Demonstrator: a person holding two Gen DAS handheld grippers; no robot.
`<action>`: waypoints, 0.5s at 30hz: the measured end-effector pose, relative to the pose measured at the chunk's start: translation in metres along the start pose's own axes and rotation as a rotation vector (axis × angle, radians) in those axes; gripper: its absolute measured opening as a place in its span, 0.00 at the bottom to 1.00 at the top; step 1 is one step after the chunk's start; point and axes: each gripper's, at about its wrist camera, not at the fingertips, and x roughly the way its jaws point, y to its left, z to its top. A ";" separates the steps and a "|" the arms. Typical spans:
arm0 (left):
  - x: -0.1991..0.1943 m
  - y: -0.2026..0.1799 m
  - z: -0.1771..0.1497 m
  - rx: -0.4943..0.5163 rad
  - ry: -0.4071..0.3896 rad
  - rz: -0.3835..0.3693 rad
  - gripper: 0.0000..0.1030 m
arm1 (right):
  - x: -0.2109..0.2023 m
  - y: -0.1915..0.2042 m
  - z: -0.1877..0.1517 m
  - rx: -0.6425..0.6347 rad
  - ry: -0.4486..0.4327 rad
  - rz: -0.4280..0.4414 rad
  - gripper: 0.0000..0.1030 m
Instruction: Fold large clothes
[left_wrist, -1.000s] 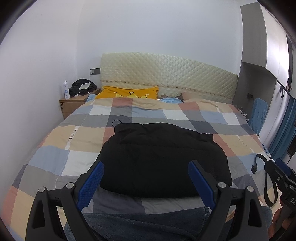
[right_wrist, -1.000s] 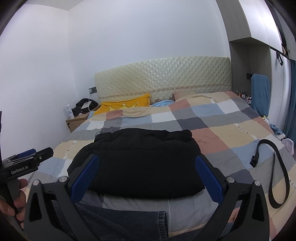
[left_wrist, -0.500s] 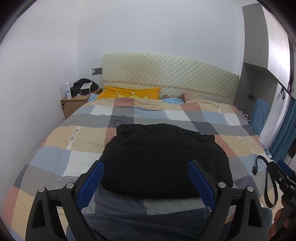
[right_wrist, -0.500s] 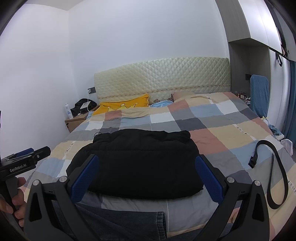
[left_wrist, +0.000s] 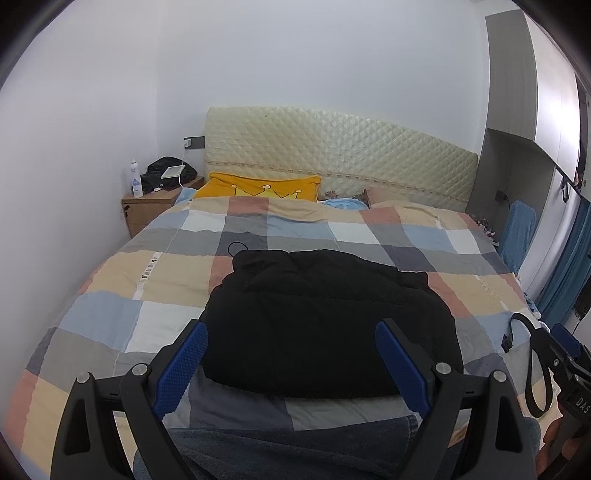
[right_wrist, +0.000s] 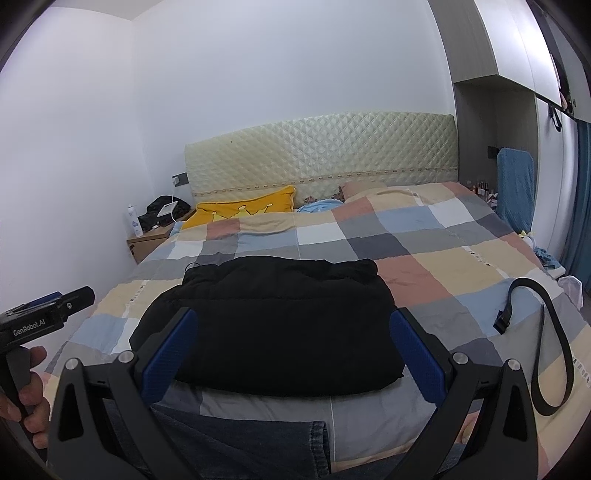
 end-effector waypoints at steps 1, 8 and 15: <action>0.000 0.000 0.000 0.002 0.002 0.000 0.90 | 0.000 0.000 0.000 0.001 0.000 0.003 1.00; -0.002 0.001 0.001 0.007 0.009 0.002 0.90 | 0.000 0.000 0.000 0.002 0.002 0.005 1.00; -0.002 -0.001 0.001 0.013 0.001 0.007 0.90 | -0.001 -0.002 -0.002 0.001 0.009 0.011 1.00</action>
